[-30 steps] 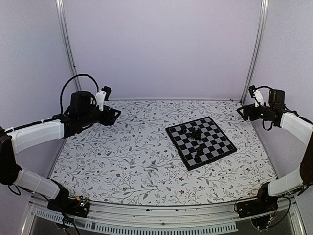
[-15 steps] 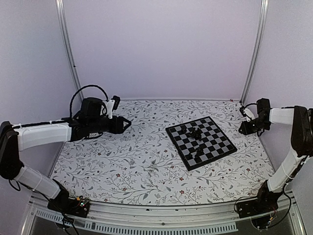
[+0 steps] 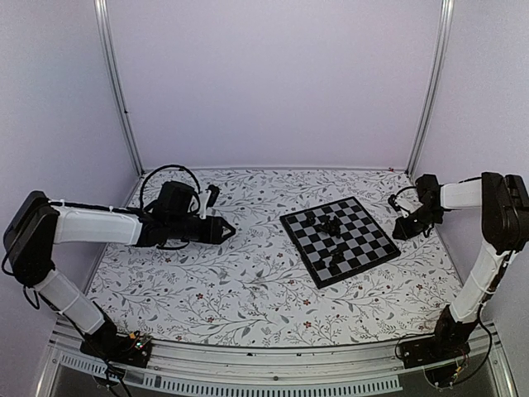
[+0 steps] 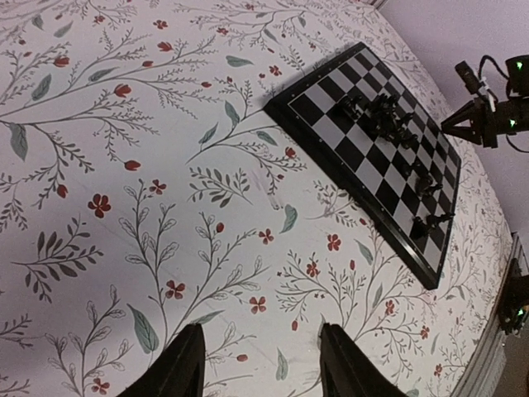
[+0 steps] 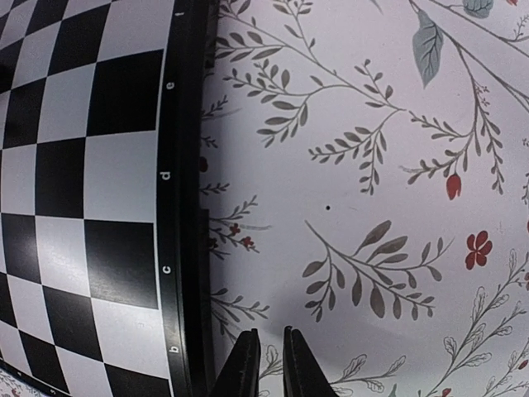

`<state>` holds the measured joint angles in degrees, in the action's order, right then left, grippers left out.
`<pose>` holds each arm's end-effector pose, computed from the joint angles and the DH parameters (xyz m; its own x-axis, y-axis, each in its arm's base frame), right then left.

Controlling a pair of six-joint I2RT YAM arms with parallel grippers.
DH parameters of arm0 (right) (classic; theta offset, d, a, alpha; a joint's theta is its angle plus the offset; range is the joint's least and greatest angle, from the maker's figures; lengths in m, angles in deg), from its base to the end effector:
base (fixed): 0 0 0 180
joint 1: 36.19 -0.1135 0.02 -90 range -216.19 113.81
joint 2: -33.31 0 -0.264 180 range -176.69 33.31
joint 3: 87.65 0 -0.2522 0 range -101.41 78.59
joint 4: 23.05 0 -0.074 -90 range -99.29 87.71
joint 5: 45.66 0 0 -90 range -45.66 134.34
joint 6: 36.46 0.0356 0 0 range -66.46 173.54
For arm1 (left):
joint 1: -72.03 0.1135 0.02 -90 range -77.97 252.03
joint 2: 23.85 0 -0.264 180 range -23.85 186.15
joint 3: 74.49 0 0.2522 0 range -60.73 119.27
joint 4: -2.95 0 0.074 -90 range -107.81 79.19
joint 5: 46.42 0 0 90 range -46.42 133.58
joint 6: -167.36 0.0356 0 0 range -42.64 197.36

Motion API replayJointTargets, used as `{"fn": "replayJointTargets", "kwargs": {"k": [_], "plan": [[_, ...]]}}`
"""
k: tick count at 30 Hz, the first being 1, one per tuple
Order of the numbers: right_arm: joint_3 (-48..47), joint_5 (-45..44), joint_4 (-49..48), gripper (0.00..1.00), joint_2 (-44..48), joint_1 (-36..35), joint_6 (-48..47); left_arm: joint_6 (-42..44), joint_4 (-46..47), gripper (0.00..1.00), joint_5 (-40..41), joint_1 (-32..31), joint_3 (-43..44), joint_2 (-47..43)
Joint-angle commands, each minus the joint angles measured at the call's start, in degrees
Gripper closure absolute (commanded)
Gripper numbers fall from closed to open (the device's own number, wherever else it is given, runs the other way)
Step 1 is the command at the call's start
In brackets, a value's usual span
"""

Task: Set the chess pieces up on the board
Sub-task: Adjust the chessboard at the center of the board.

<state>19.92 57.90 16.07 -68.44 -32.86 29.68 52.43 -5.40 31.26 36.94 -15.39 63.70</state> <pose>0.3335 -0.0110 0.1475 -0.8372 -0.3452 -0.4243 -0.4026 0.9140 0.0508 0.2555 -0.1888 0.1920 -0.7401 0.0167 -0.6722 0.4295 0.7810 -0.4534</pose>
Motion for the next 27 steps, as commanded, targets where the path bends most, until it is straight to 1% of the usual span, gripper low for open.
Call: {"fn": "replayJointTargets", "kwargs": {"k": [1, 6, 11, 13, 17, 22, 25, 27], "plan": [[-0.6, 0.2, 2.0, 0.87, -0.6, -0.4, -2.4, -1.0, 1.9, 0.49, -0.3, -0.8, 2.3, 2.0], [0.5, 1.6, 3.8, 0.88, -1.0, -0.9, -4.2, -1.1, 1.7, 0.48, -0.7, -0.8, 3.7, 4.5], [3.1, 3.0, 5.1, 0.91, -0.3, -2.9, -7.4, -1.1, 2.2, 0.48, -0.8, -0.8, 4.7, 7.1], [4.3, 3.2, 5.7, 0.91, 0.3, -5.2, -9.0, -0.8, 2.3, 0.48, -0.6, -0.8, 5.2, 8.3], [6.2, 1.8, 6.6, 0.92, 0.7, -7.5, -11.0, -0.4, 2.7, 0.48, -0.5, -0.7, 6.8, 11.3], [8.1, 2.5, 8.3, 0.95, 1.3, -11.2, -14.0, -1.7, 2.2, 0.48, -0.3, -0.6, 10.9, 16.0], [8.4, 2.8, 9.1, 0.96, 1.5, -13.5, -15.1, -3.0, 1.9, 0.5, 0.6, -0.2, 14.0, 19.0], [8.3, 3.6, 9.6, 0.96, 1.6, -14.9, -15.5, -3.9, 1.7, 0.53, 0.2, 0.3, 16.7, 21.2]]}}
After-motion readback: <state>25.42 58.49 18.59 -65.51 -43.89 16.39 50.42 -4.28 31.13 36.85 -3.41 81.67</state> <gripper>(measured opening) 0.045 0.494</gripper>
